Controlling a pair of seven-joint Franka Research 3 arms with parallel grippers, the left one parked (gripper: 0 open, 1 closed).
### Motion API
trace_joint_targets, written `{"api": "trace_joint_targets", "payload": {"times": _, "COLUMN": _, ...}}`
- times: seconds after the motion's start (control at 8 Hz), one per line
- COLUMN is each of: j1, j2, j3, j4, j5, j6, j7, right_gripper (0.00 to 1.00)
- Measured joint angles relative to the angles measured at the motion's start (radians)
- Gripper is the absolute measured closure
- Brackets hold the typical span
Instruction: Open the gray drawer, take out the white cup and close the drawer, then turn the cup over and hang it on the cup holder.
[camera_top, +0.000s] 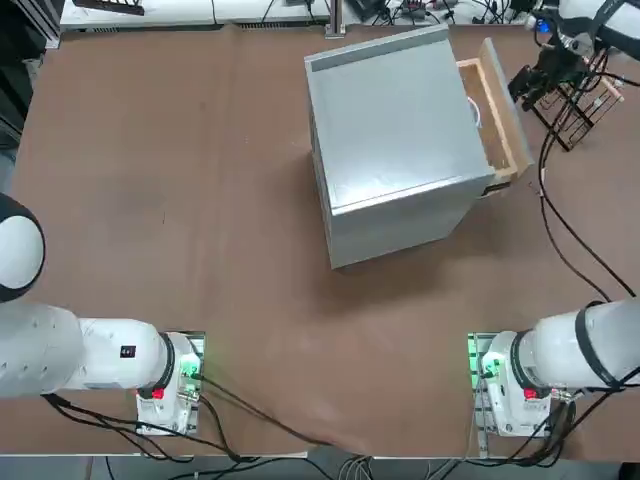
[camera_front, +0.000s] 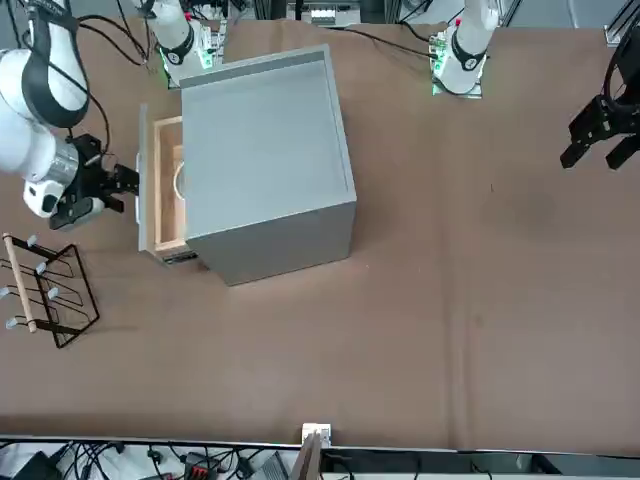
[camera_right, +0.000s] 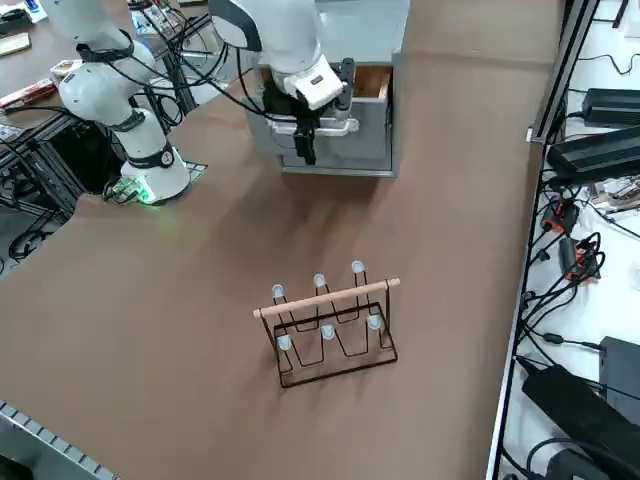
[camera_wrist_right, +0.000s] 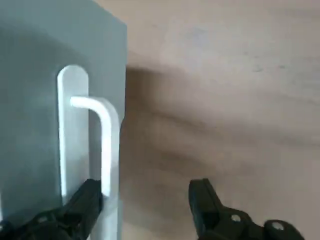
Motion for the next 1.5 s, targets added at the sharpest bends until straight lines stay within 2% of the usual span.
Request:
{"api": "trace_joint_targets", "payload": {"times": 0.62, "j1": -0.139, "j2": 0.032, "j3": -0.002, "j4": 0.047, "j5": -0.032, "j6": -0.015, "j7": -0.141, "right_gripper": 0.0}}
{"api": "trace_joint_targets", "payload": {"times": 0.88, "j1": -0.141, "j2": 0.039, "j3": 0.001, "j4": 0.093, "j5": -0.043, "j6": -0.054, "j7": -0.14, "right_gripper": 0.0}}
{"api": "trace_joint_targets", "payload": {"times": 1.0, "j1": -0.144, "j2": 0.039, "j3": 0.001, "j4": 0.151, "j5": -0.048, "j6": -0.091, "j7": -0.122, "right_gripper": 0.0}}
{"api": "trace_joint_targets", "payload": {"times": 1.25, "j1": -0.137, "j2": 0.034, "j3": 0.008, "j4": 0.33, "j5": -0.048, "j6": -0.232, "j7": 0.008, "right_gripper": 0.0}}
{"api": "trace_joint_targets", "payload": {"times": 1.5, "j1": -0.05, "j2": 0.027, "j3": 0.02, "j4": 0.418, "j5": -0.048, "j6": -0.292, "j7": 0.232, "right_gripper": 0.0}}
